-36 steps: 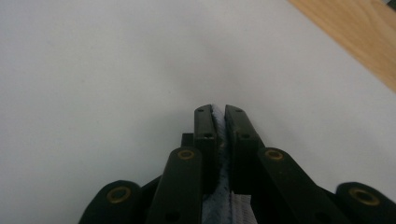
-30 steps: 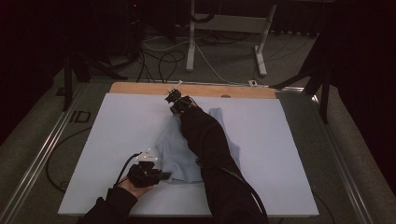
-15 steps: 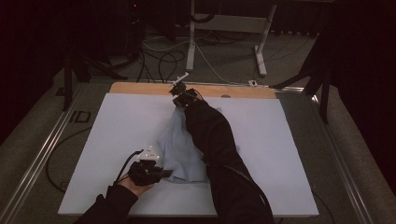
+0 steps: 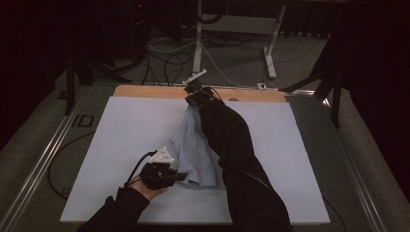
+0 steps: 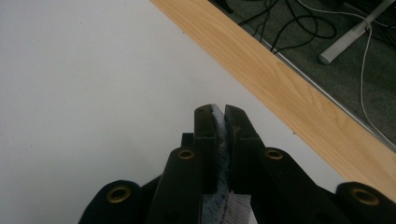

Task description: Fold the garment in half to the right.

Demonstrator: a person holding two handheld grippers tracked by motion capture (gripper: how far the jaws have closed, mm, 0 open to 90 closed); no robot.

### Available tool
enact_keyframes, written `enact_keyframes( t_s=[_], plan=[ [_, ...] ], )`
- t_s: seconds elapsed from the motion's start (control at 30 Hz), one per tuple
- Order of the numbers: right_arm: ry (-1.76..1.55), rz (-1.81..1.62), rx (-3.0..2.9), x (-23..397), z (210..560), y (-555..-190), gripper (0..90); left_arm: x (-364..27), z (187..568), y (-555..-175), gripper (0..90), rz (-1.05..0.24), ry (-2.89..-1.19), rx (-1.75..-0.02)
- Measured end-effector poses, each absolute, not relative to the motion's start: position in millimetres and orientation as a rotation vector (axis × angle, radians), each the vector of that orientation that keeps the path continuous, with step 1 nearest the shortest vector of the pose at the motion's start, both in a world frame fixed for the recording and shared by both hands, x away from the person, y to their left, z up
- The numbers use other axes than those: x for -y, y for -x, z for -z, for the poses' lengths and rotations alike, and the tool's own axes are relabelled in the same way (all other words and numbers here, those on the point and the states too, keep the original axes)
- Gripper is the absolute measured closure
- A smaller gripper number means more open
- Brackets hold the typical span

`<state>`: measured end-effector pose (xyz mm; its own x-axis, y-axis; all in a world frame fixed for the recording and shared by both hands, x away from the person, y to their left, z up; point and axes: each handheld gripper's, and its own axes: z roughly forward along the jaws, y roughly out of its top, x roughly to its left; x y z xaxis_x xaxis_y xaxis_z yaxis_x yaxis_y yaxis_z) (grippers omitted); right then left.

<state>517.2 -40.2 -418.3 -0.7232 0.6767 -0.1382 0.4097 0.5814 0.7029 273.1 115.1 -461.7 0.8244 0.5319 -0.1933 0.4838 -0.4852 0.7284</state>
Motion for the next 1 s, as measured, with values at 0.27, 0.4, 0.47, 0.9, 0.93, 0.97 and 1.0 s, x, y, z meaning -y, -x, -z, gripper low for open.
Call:
enact_keyframes(
  t_s=[0.27,0.4,0.47,0.9,0.93,0.97,1.0],
  plan=[
    [-0.895,-0.994,-2.373,70,410,-510,84.7,-92,454,-274,86.5,-0.068,-2.187,-0.682],
    [-0.913,-1.041,-2.372,84,409,-509,84.6,-78,453,-275,86.5,-0.056,-2.196,-0.658],
    [-0.914,-1.037,-2.37,89,408,-509,84.6,-72,452,-276,86.5,-0.053,-2.199,-0.644],
    [-0.935,-1.065,-2.354,120,417,-508,84.4,-29,454,-284,86.5,-0.02,-2.226,-0.586],
    [-0.935,-1.062,-2.353,122,418,-508,84.5,-26,455,-285,86.5,-0.018,-2.228,-0.584],
    [-0.933,-1.057,-2.352,123,420,-508,84.5,-22,457,-285,86.5,-0.013,-2.227,-0.583],
    [-0.93,-1.054,-2.353,125,421,-508,84.5,-19,459,-286,86.5,-0.015,-2.232,-0.579]
  ],
)
